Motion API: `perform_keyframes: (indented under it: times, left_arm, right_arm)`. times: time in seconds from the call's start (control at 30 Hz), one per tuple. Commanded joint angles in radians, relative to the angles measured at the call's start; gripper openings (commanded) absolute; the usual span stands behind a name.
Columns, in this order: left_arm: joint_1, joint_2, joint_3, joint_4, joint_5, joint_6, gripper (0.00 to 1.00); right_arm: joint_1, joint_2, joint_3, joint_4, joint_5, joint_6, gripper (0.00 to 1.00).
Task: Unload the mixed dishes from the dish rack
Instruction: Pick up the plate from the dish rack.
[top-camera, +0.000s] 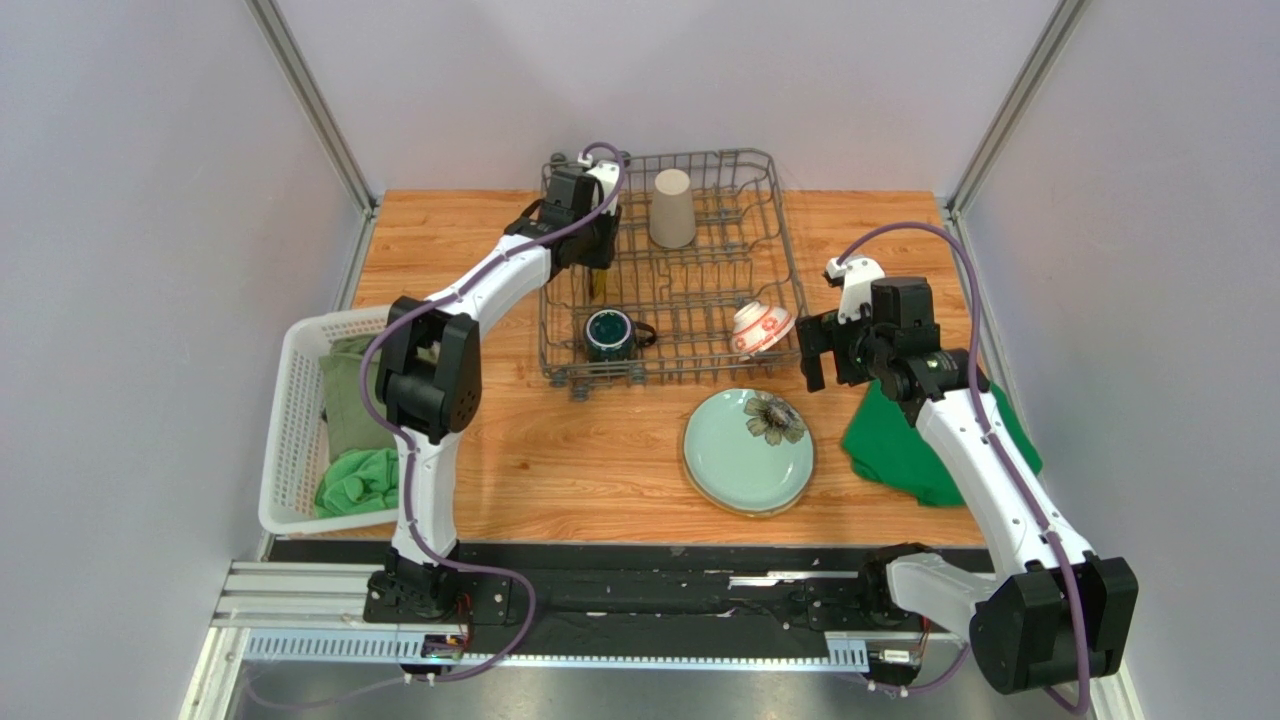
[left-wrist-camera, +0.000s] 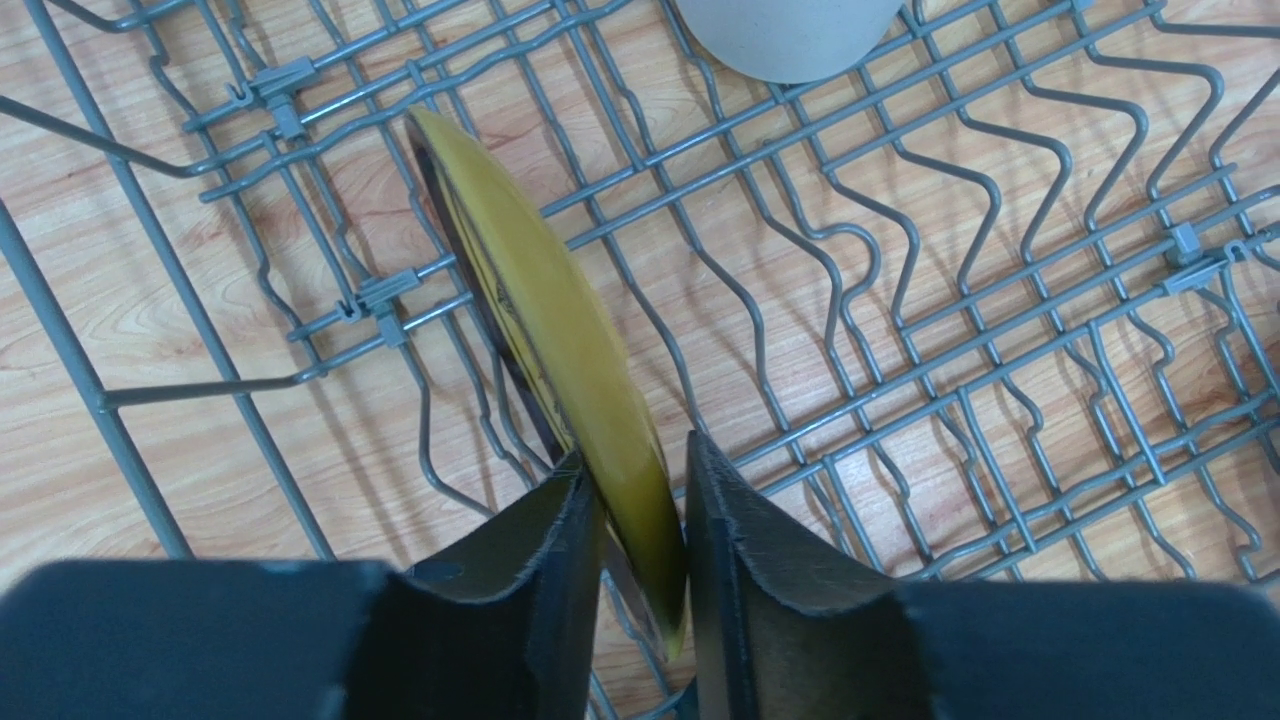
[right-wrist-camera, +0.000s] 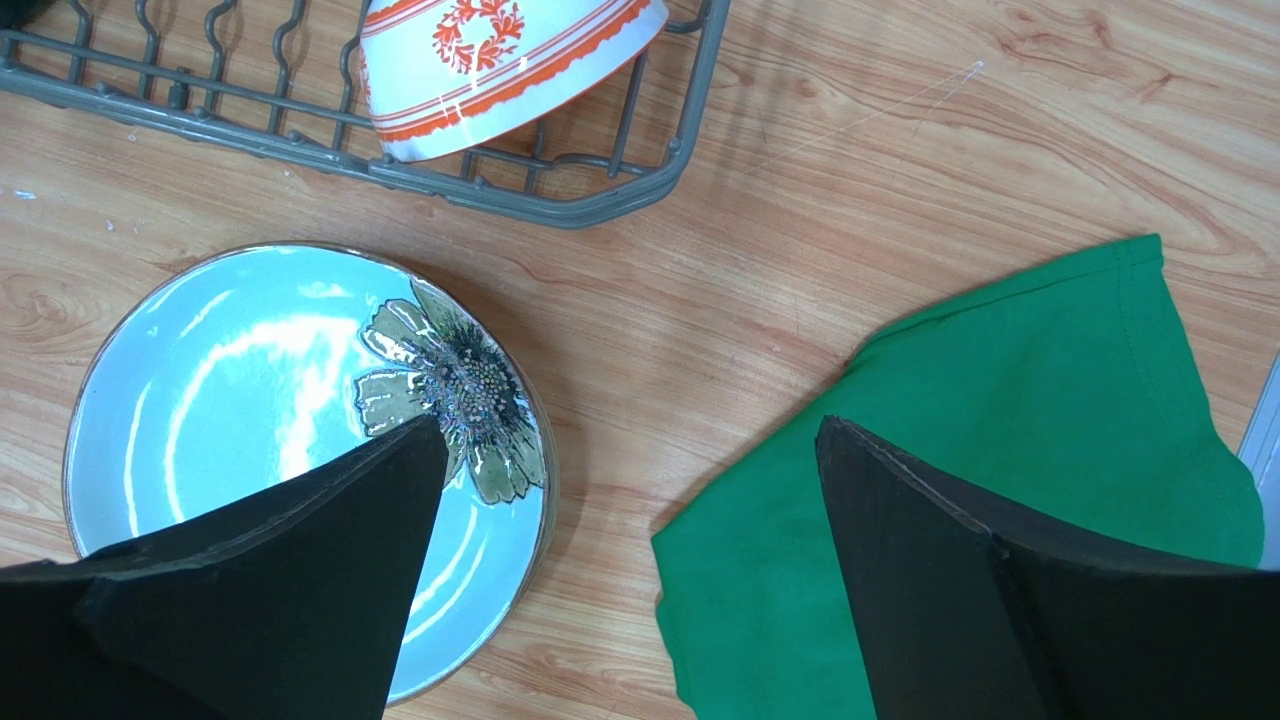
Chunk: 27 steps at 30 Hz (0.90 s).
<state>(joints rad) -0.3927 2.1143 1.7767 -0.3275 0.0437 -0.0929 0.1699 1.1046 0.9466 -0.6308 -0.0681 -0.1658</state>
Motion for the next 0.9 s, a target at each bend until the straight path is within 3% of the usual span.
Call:
perform_keyframes:
  times: [0.0, 0.43, 0.53, 0.87]
  left_arm:
    - [-0.002, 0.007, 0.047, -0.007, -0.001, -0.024, 0.30]
    - [0.028, -0.051, 0.046, -0.015, 0.038, -0.059, 0.09]
    - [0.038, -0.068, 0.047, -0.019, 0.056, -0.076, 0.00]
    - [0.057, -0.126, 0.044, -0.016, 0.079, -0.084, 0.00]
  right_arm:
    - [0.003, -0.002, -0.002, 0.033, 0.010, -0.015, 0.98]
    - [0.003, 0.003, -0.003, 0.029, 0.008, -0.018, 0.98]
    - [0.003, 0.005, -0.003, 0.028, 0.008, -0.021, 0.98]
    - [0.003, 0.011, -0.002, 0.026, 0.008, -0.023, 0.97]
